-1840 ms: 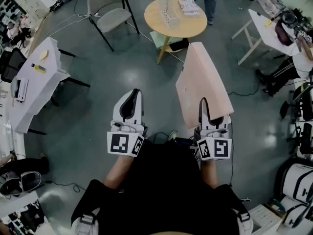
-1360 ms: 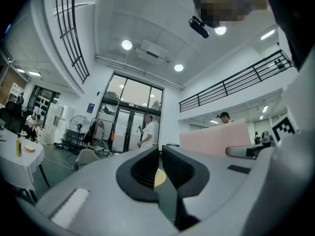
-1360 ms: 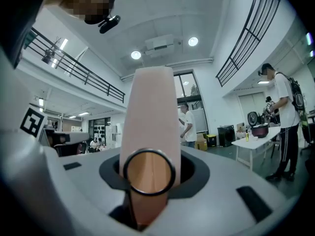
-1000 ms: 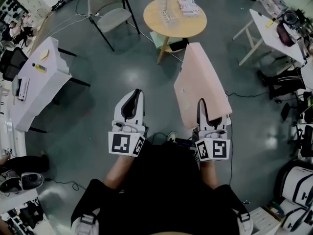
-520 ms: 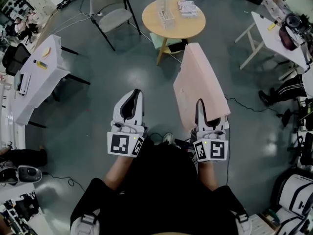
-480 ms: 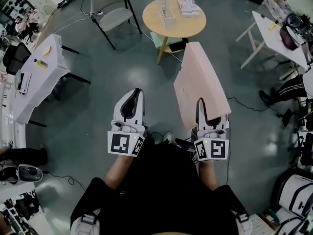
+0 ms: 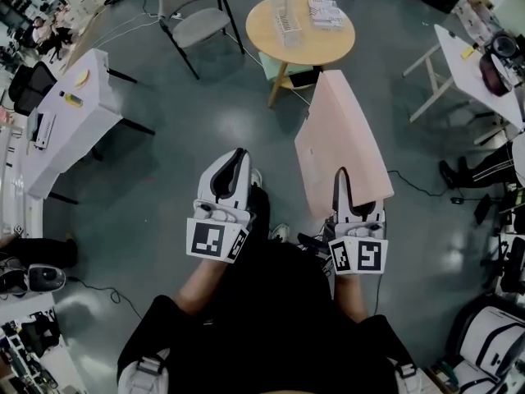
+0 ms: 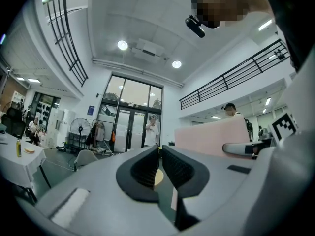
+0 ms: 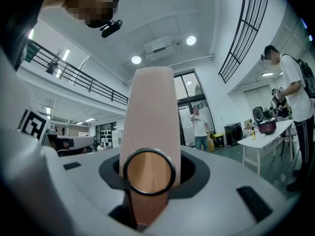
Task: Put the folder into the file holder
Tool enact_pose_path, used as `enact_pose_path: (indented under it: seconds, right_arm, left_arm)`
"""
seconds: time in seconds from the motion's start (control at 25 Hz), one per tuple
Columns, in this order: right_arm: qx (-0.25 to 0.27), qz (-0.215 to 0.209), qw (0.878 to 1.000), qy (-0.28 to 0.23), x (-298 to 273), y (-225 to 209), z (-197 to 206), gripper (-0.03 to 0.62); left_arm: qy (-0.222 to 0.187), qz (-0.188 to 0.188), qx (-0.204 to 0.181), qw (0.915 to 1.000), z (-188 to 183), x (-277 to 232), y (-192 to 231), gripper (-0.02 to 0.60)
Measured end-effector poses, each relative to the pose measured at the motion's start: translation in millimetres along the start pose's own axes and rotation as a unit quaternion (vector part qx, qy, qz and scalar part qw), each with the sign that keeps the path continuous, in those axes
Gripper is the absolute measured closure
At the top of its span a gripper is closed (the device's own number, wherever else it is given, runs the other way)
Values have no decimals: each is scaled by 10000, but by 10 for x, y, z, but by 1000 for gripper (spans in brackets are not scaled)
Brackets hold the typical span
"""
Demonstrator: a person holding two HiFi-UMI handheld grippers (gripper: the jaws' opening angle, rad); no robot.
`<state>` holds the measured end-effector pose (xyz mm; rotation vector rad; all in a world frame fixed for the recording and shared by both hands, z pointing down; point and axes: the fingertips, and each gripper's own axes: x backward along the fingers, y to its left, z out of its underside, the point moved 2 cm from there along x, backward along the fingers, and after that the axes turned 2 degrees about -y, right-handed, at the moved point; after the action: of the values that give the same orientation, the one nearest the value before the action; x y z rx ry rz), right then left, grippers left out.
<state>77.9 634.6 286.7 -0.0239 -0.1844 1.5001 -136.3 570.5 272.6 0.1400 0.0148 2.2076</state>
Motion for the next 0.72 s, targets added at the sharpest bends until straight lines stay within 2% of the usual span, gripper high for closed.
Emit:
enact_pose_path:
  seconds: [0.52, 0.72]
  right_arm:
    - [41, -15, 10000, 70, -1062, -122, 59, 459]
    - [79, 20, 9999, 152, -1621, -154, 128, 459]
  left_arm:
    - [20, -50, 102, 9999, 94, -911, 626, 558]
    - [67, 42, 337, 9994, 152, -1418, 972, 558]
